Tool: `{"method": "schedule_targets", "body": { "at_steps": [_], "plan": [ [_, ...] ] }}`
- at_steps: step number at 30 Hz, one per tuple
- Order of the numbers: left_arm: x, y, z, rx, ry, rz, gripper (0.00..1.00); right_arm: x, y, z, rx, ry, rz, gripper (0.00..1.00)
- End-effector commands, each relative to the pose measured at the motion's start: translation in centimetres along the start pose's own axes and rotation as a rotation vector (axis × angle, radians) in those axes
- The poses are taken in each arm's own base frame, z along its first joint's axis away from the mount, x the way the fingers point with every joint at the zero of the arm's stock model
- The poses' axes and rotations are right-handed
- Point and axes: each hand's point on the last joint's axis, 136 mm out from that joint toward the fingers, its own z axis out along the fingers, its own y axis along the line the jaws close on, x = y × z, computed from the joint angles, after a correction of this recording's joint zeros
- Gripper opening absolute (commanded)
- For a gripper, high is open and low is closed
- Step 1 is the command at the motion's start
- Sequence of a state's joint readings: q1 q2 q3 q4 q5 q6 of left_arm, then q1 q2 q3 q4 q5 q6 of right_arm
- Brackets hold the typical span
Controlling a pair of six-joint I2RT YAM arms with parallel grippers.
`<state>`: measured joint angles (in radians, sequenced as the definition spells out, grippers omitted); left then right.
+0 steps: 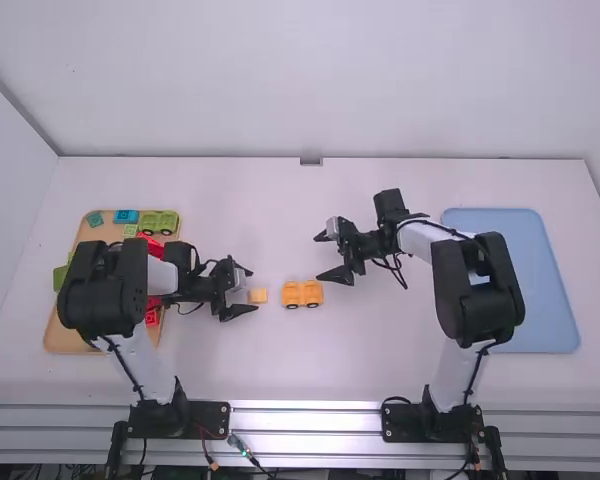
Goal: Assemble lego blocks to make yellow taxi
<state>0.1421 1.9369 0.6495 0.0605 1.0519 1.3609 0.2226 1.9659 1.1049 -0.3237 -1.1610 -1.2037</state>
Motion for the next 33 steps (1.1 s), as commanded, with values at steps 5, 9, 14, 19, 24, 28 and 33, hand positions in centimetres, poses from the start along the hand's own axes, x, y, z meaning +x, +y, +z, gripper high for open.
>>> {"method": "schedule_targets", "body": {
  "at_steps": [5, 9, 14, 19, 24, 28, 33],
  "plan": [
    [0.2, -0.3, 1.3, 0.04, 0.006, 0.02, 0.71, 0.1, 0.5, 0.6, -0.021, -0.025, 0.068, 0.99],
    [0.4, -0.2, 1.1, 0.034, 0.011, 0.024, 0.58, 0.1, 0.6, 0.8, -0.024, -0.022, 0.065, 0.99],
    [1.0, -0.3, 1.3, 0.035, 0.043, 0.02, 0.43, 0.1, 0.6, 0.8, -0.023, -0.017, 0.065, 0.99],
    [1.0, -0.6, 1.2, 0.038, 0.04, 0.018, 0.37, 0.2, 0.5, 0.6, -0.019, -0.017, 0.07, 0.99],
    [0.4, -0.5, 1.1, 0.039, 0.002, 0.015, 0.29, 0.2, 0.5, 0.6, -0.02, -0.017, 0.072, 0.99],
    [-0.4, -0.4, 1.0, 0.039, -0.006, 0.024, 0.15, 0.1, 0.7, 0.9, -0.028, -0.015, 0.121, 0.99],
    [-1.8, 0.1, 0.3, 0.02, -0.011, -0.009, 0.18, 0.4, 1.4, 1.0, -0.048, -0.007, 0.118, 0.99]
  ]
}}
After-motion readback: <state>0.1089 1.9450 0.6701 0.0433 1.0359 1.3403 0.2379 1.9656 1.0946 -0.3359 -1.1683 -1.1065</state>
